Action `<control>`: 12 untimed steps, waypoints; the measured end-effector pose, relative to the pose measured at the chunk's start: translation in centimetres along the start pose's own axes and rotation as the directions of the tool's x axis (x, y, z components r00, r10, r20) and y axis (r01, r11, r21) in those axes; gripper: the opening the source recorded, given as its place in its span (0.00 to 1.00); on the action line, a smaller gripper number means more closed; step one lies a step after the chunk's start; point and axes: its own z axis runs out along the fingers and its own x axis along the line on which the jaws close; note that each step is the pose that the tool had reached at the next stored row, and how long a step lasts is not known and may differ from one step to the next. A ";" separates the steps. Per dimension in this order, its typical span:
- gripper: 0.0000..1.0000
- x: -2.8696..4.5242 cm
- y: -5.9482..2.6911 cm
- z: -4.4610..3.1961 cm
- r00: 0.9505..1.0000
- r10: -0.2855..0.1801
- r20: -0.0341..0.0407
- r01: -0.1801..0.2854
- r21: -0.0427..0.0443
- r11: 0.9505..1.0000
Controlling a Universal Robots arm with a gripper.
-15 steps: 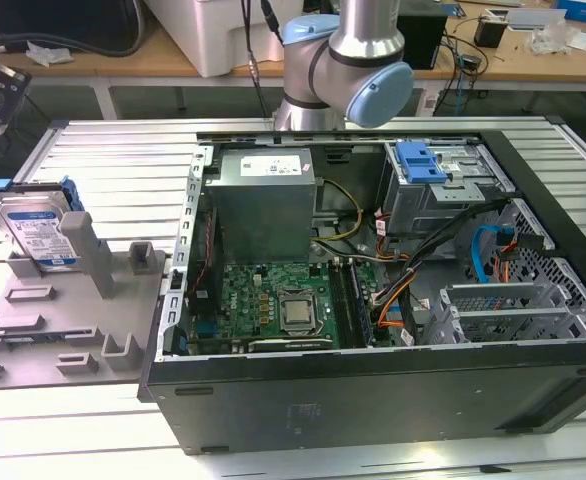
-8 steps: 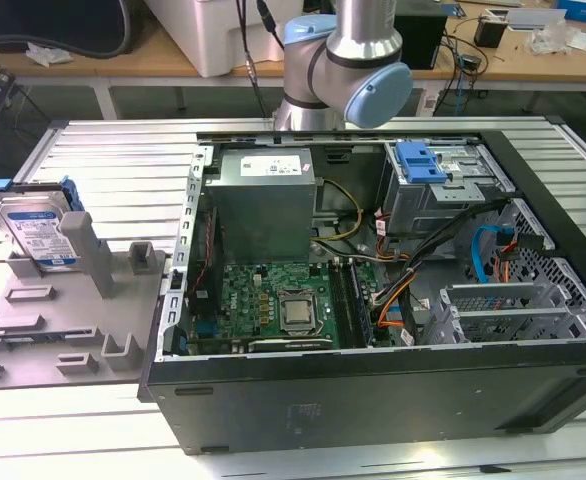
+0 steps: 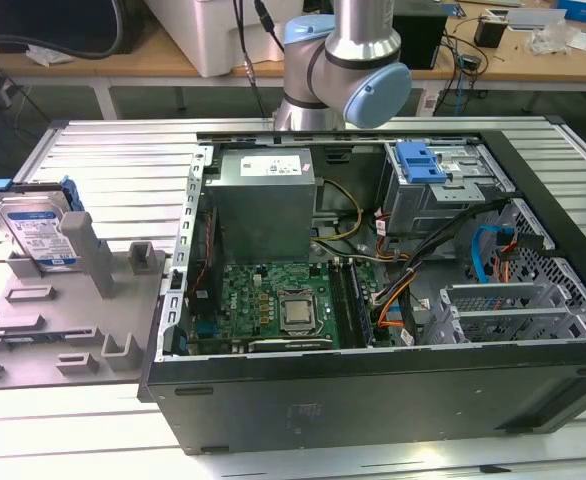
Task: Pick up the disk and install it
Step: 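Reach for the disk, then pick up the disk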
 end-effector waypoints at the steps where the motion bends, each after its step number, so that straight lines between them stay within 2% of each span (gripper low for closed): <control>1: 0.11 0.03 0.00 0.00 1.000 0.000 0.000 0.000 0.000 1.000; 12: 0.11 0.23 0.02 0.02 1.000 0.000 0.000 0.000 0.000 1.000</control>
